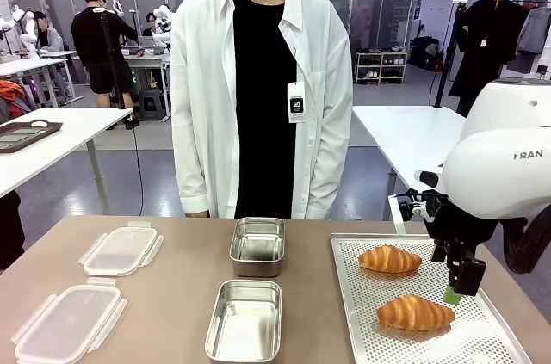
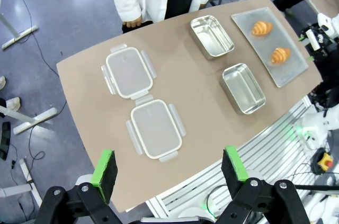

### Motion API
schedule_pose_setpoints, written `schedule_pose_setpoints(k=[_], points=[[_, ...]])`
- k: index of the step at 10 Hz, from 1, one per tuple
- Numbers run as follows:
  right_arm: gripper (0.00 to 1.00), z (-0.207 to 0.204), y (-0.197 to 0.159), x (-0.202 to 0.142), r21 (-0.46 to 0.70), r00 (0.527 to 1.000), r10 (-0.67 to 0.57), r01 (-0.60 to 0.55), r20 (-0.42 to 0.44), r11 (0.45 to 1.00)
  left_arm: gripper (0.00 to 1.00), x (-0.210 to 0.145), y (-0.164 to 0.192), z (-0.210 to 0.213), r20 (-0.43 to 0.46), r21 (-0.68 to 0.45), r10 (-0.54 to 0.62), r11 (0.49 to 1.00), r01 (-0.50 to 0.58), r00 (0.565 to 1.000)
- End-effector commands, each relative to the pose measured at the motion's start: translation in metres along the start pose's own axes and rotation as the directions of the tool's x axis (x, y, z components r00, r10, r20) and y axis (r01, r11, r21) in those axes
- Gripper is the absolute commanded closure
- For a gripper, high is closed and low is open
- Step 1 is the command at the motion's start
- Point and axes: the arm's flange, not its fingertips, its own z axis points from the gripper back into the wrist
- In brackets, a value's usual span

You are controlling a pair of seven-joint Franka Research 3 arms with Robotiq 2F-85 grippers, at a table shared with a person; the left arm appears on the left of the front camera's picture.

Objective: Place the bread into the airtight container.
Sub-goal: Pick up a Butter Roll and place it into an empty Airtight Container.

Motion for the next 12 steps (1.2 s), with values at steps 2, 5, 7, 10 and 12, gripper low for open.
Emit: schedule_pose_setpoints(k=[2,5,7,10,12], points=[[0.00,0.000,0.000,0.000,0.000,1.000,0.000,0.000,0.000,1.000,0.00,0.000,-0.001,0.001,0.002,-0.004,-0.013,1.000,0.013,1.000],[0.00,-0.031,-0.013,0.000,0.008,0.999,0.003,-0.003,0.045,1.000,0.00,0.000,-0.001,0.001,0.002,-0.004,-0.013,1.000,0.013,1.000],[0.00,-0.059,-0.021,0.006,0.046,0.999,0.034,-0.035,0.022,0.998,0.00,0.000,-0.001,0.001,0.002,-0.004,-0.013,1.000,0.013,1.000],[0.00,-0.084,-0.030,0.007,0.062,0.999,0.043,-0.044,0.024,0.997,0.00,0.000,-0.001,0.001,0.002,-0.004,-0.013,1.000,0.013,1.000],[0.00,-0.100,-0.034,0.009,0.054,0.998,0.054,-0.056,0.027,0.997,0.00,0.000,-0.001,0.001,0.002,-0.004,-0.013,1.000,0.013,1.000]])
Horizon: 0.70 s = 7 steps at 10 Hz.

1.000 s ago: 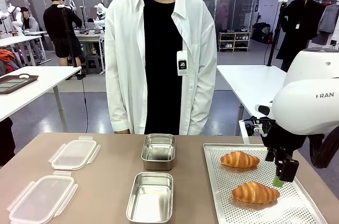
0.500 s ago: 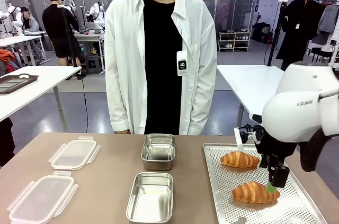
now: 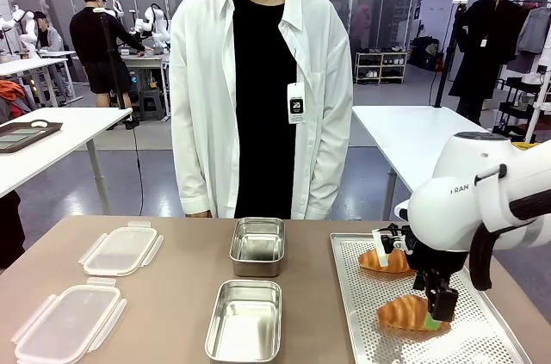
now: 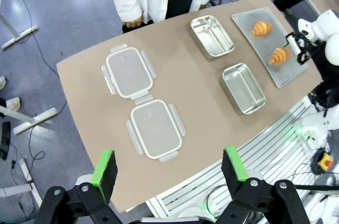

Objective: Place the bread into the airtight container.
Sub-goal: Pick up a Butter Roll and place it into an empty Airtight Container.

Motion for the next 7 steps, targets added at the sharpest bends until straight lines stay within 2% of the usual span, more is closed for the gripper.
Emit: schedule_pose_setpoints(k=[1,7], points=[[0.00,-0.014,-0.010,0.001,-0.029,1.000,0.015,-0.015,0.004,0.999,0.00,0.000,-0.001,0.001,0.002,-0.004,-0.013,1.000,0.013,1.000],[0.00,-0.041,-0.022,-0.002,-0.050,1.000,0.021,-0.020,0.020,0.999,0.00,0.000,-0.001,0.001,0.002,-0.004,-0.013,1.000,0.013,1.000]])
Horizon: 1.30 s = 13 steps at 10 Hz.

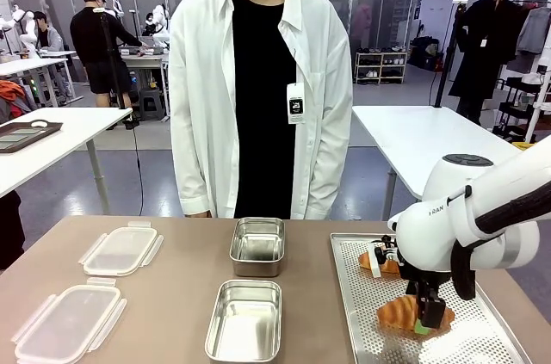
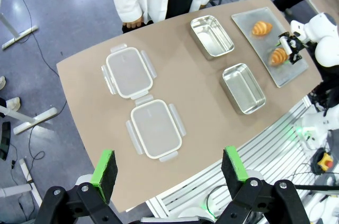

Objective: Place the bread into the airtight container.
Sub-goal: Pick up a Butter Roll and place it into an empty Airtight Container.

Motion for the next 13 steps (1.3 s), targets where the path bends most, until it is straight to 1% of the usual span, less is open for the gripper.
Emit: schedule_pose_setpoints(k=[1,2,3,4,5,6,7,8,9,11,12,13], points=[[0.00,-0.005,-0.005,-0.004,0.006,0.999,0.027,-0.027,0.027,1.000,0.00,0.000,-0.001,0.001,0.002,-0.004,-0.013,1.000,0.013,1.000],[0.20,-0.005,-0.004,-0.004,0.004,0.999,0.034,-0.034,0.022,0.999,0.00,0.000,-0.001,0.001,0.002,-0.004,-0.013,1.000,0.013,1.000],[0.20,-0.004,-0.004,-0.005,0.005,0.999,0.036,-0.036,0.021,0.999,0.00,0.000,-0.001,0.001,0.002,-0.004,-0.013,1.000,0.013,1.000],[0.40,-0.002,-0.003,-0.005,0.004,0.999,0.033,-0.033,0.026,0.999,0.00,0.000,-0.001,0.001,0.002,-0.004,-0.013,1.000,0.013,1.000],[0.25,0.001,-0.003,-0.005,0.002,0.999,0.034,-0.034,0.028,0.999,0.00,0.000,-0.001,0.001,0.002,-0.004,-0.013,1.000,0.013,1.000],[0.60,0.006,-0.003,-0.004,-0.001,0.999,0.030,-0.030,0.027,1.000,0.00,0.000,-0.001,0.001,0.002,-0.004,-0.013,1.000,0.013,1.000],[0.45,0.014,-0.002,-0.002,0.003,0.999,0.021,-0.021,0.027,1.000,0.00,0.000,-0.001,0.001,0.002,-0.004,-0.013,1.000,0.013,1.000],[0.71,0.029,-0.002,0.000,0.019,1.000,-0.001,0.000,0.018,1.000,0.00,0.000,-0.001,0.001,0.002,-0.004,-0.013,1.000,0.013,1.000],[0.71,0.046,-0.002,0.003,0.040,1.000,-0.008,0.007,0.012,0.999,0.00,0.000,-0.001,0.001,0.002,-0.004,-0.013,1.000,0.013,1.000],[0.71,0.078,0.000,0.016,0.037,0.998,-0.062,0.061,0.009,0.997,0.00,0.000,-0.001,0.001,0.002,-0.004,-0.013,1.000,0.013,1.000],[0.71,0.095,0.008,0.026,0.043,0.995,-0.099,0.098,0.004,0.994,0.00,0.000,-0.001,0.001,0.002,-0.004,-0.013,1.000,0.013,1.000],[0.71,0.109,0.019,0.040,0.040,0.996,-0.093,0.093,0.007,0.995,0.00,0.000,-0.001,0.001,0.002,-0.004,-0.013,1.000,0.013,1.000]])
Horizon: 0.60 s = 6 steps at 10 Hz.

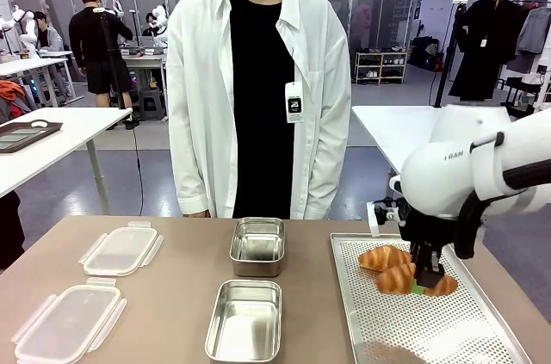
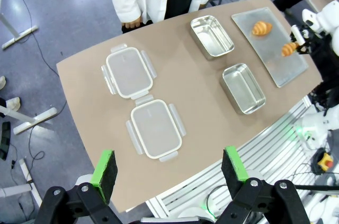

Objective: Place the bread into the airtight container.
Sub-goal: Pick up a Butter Roll and place it into an empty Airtight Container.

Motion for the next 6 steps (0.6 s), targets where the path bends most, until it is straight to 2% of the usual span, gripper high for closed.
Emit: schedule_pose_setpoints(k=[1,2,3,6], points=[[0.71,0.020,0.025,0.031,0.022,0.999,-0.035,0.035,0.014,0.999,0.00,0.000,-0.001,0.001,0.002,-0.004,-0.013,1.000,0.013,1.000],[0.71,0.029,0.037,0.049,0.033,0.997,-0.049,0.048,0.052,0.998,0.00,0.000,-0.001,0.001,0.002,-0.004,-0.013,1.000,0.013,1.000],[0.71,0.035,0.051,0.074,0.024,0.998,-0.043,0.042,0.052,0.999,0.00,0.000,-0.001,0.001,0.002,-0.004,-0.013,1.000,0.013,1.000],[0.71,0.042,0.096,0.167,0.000,0.995,-0.008,0.008,0.104,1.000,0.00,0.000,-0.001,0.001,0.002,-0.004,-0.013,1.000,0.013,1.000]])
